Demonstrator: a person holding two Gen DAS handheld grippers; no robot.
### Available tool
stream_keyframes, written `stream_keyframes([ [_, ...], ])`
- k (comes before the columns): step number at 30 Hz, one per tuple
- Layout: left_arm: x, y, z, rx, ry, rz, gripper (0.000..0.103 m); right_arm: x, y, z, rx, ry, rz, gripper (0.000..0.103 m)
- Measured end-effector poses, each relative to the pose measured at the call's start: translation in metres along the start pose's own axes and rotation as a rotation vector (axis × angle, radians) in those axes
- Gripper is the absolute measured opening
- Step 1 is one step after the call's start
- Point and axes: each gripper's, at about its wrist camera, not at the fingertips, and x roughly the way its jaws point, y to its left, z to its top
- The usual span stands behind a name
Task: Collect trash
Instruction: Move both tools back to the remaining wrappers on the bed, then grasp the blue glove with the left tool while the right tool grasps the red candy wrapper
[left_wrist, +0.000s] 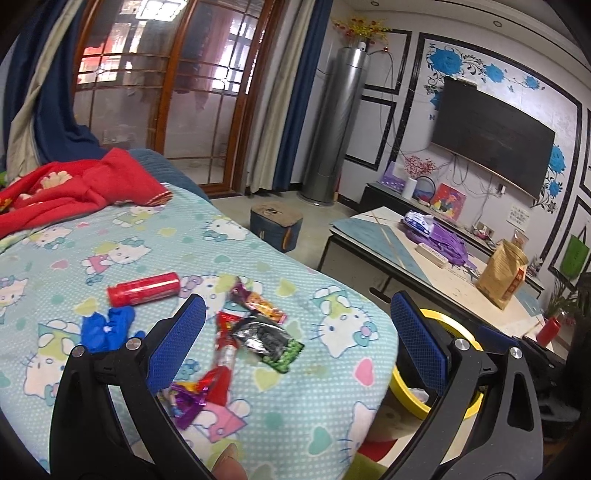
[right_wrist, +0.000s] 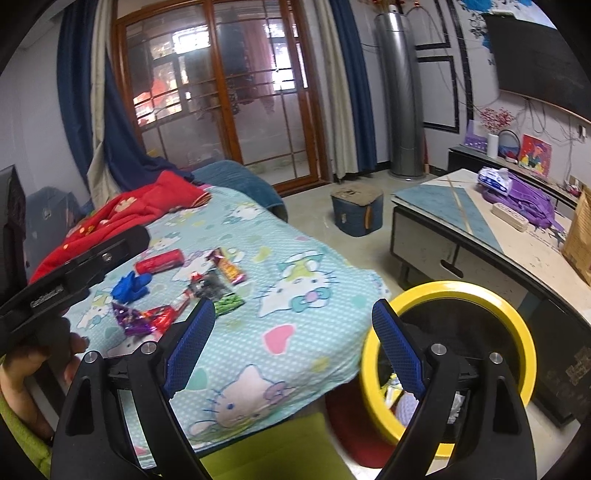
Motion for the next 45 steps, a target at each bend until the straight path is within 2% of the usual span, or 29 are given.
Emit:
stream_keyframes([
  [19,-0.012,0.074,0.008,-0.097,-0.036,0.144,0.092,0.032,0.063,0.005,-0.067,0.062,0.079,0.084],
  [27,-0.009,0.111,0.007,-0.144,-0.011,0.224,0.092,0.054,0.09,0.002,-0.097,0.105,0.115,0.084],
  [35,-0.004,0.145,0.0,-0.203,0.017,0.268,0.092,0.08,0.109,0.002,-0.107,0.161,0.135,0.084],
  [45,0.01,0.169,-0.014,-0.26,0.079,0.27,0.092,0.129,0.123,0.006,-0.037,0.288,0.184,0.054],
])
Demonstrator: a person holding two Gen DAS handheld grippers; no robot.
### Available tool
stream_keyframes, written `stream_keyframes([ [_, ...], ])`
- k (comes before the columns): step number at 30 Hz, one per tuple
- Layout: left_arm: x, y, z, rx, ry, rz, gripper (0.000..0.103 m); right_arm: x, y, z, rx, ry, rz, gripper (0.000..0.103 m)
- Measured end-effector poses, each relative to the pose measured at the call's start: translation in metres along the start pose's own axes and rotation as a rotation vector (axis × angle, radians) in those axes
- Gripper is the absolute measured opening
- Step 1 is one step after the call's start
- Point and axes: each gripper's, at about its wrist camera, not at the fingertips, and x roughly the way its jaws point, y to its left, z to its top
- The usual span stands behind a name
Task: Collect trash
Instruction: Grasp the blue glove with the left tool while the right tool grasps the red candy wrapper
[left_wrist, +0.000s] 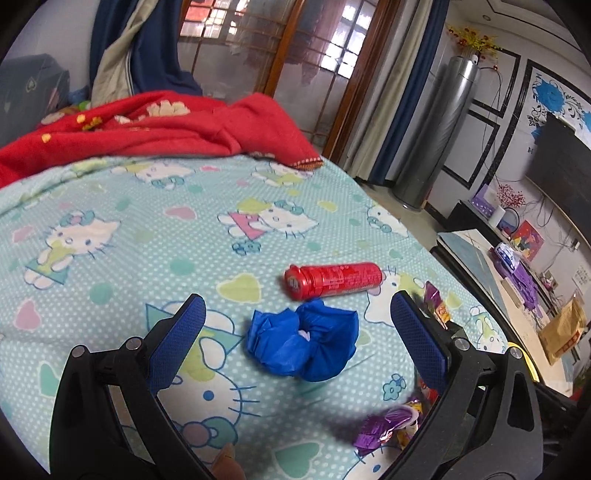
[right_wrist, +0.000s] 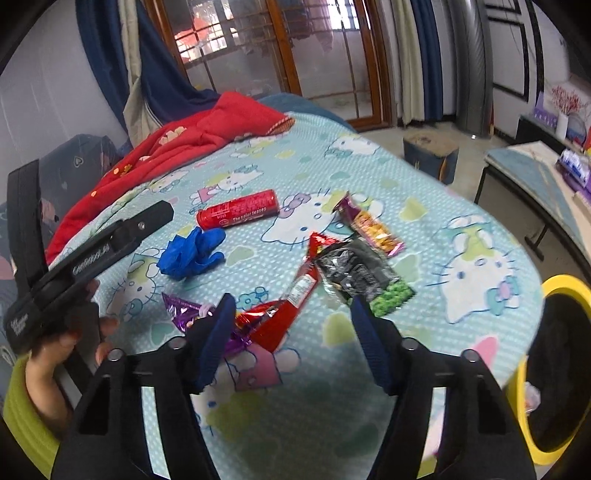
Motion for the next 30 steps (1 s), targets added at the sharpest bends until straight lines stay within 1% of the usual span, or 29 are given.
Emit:
stream_keyframes([
  [8,0.018,0.005,-0.007,-0.02,0.081,-0.018,0.092,0.03,0.0,0.0,0.049,0.089,0.029,0.033],
  [10,0.022,0.006,-0.007,-0.028,0.095,-0.021,0.092,0.033,-0.001,-0.003,0.055,0.092,0.033,0.032],
  [12,0.026,0.007,-0.009,-0.034,0.115,-0.027,0.092,0.032,-0.002,-0.005,0.047,0.091,0.031,0.027],
  [13,0.028,0.008,-0.01,-0.038,0.126,-0.027,0.092,0.031,-0.003,-0.005,0.044,0.091,0.033,0.026],
  [17,0.037,0.009,-0.012,-0.041,0.166,-0.028,0.08,0.028,-0.006,-0.009,0.04,0.096,0.05,0.02],
  [21,0.039,0.01,-0.013,-0.04,0.179,-0.031,0.067,0.021,-0.003,-0.015,0.014,0.092,0.06,0.016],
  [24,0.04,0.01,-0.014,-0.042,0.187,-0.028,0.052,0.018,-0.001,-0.018,0.0,0.095,0.069,0.015],
  [25,0.039,0.01,-0.014,-0.044,0.187,-0.034,0.043,0.016,-0.001,-0.019,-0.002,0.096,0.075,0.015],
  [26,0.039,0.011,-0.014,-0.046,0.189,-0.039,0.037,0.014,-0.001,-0.021,-0.003,0.096,0.078,0.015],
  [27,0.039,0.011,-0.014,-0.049,0.19,-0.042,0.035,0.014,0.0,-0.021,-0.006,0.095,0.077,0.014],
  [29,0.038,0.014,-0.014,-0.062,0.189,-0.052,0.023,0.01,0.001,-0.024,-0.016,0.092,0.079,0.013],
  [30,0.037,0.015,-0.014,-0.07,0.19,-0.065,0.02,0.009,0.001,-0.026,-0.017,0.09,0.08,0.013],
])
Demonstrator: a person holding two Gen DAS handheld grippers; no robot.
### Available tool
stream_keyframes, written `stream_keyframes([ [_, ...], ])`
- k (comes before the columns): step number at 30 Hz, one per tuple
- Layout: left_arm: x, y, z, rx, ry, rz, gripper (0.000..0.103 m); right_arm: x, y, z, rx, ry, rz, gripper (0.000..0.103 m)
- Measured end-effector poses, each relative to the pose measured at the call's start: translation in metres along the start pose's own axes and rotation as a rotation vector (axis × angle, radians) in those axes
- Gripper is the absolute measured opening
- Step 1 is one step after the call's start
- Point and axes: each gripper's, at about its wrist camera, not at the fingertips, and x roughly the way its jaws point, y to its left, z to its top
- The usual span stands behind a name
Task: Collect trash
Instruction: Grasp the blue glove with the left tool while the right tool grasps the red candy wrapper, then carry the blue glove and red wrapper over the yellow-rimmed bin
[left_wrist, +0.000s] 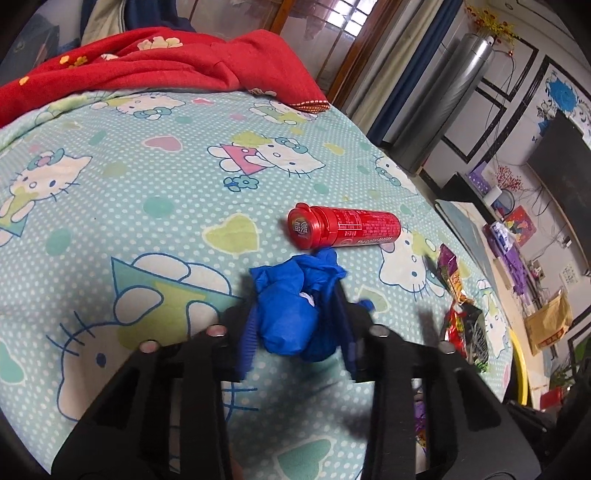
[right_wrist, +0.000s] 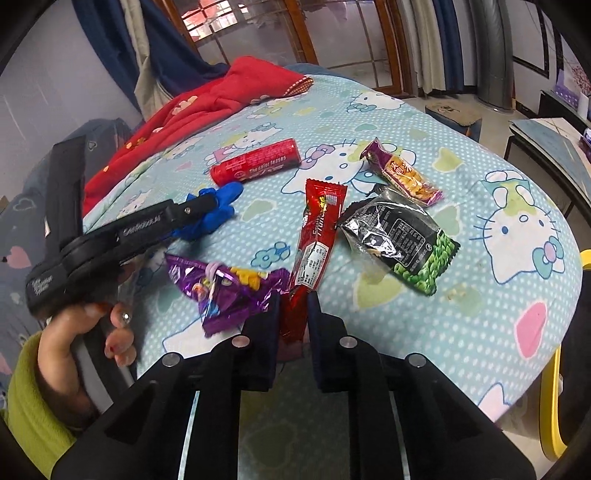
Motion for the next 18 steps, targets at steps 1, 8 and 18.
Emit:
stream_keyframes([
  [1,0.0,0.002,0.0,-0.009,0.003,-0.016,0.018,-0.001,0.0,-0.001,0.001,-0.001,0.006,0.013],
  [8,-0.017,-0.008,0.0,0.029,-0.029,-0.043,0.015,-0.012,0.006,-0.008,-0.019,-0.006,0.039,0.012],
  [18,-0.051,-0.033,0.008,0.077,-0.117,-0.126,0.014,-0.034,0.008,-0.005,-0.036,-0.058,0.04,0.01],
])
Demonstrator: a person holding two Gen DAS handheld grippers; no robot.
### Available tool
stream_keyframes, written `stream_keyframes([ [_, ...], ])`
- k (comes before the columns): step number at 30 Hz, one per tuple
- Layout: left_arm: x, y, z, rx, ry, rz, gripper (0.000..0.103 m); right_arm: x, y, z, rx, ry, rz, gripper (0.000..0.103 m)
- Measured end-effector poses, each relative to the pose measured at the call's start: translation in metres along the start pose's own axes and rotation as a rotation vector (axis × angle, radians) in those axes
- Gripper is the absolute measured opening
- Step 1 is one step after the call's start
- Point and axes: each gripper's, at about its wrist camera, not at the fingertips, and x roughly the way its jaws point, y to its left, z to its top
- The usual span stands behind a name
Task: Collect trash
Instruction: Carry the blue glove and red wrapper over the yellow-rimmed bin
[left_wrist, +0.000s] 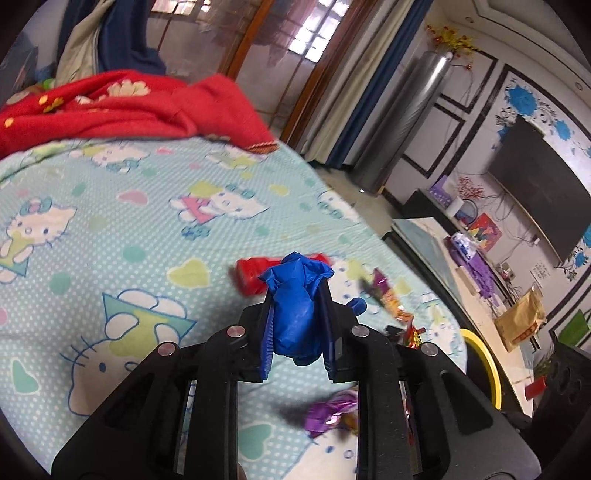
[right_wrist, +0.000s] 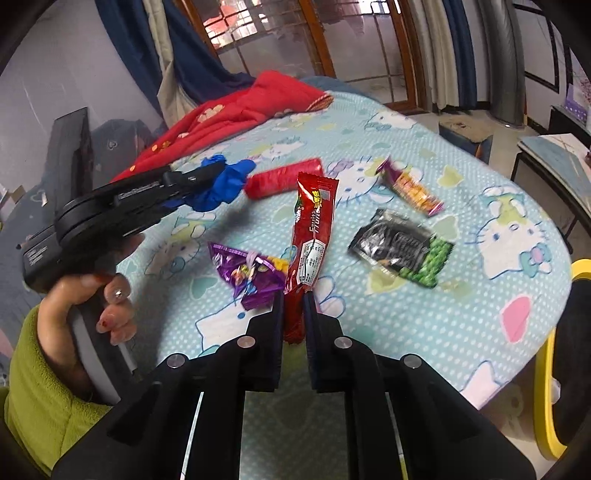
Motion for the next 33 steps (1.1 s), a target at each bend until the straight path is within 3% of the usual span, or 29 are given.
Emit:
stream_keyframes([
  [20,-0.034,-0.064,0.003,0.134,-0.102,-0.09,0.014,-0.059,-0.036,0.012,0.024,-0.151,-0.098,0.009],
  [33,-0.031,-0.099,-0.012,0.197,-0.082,-0.156,0.014,-0.086,-0.077,0.005,0.076,-0.186,-0.185,0.008],
])
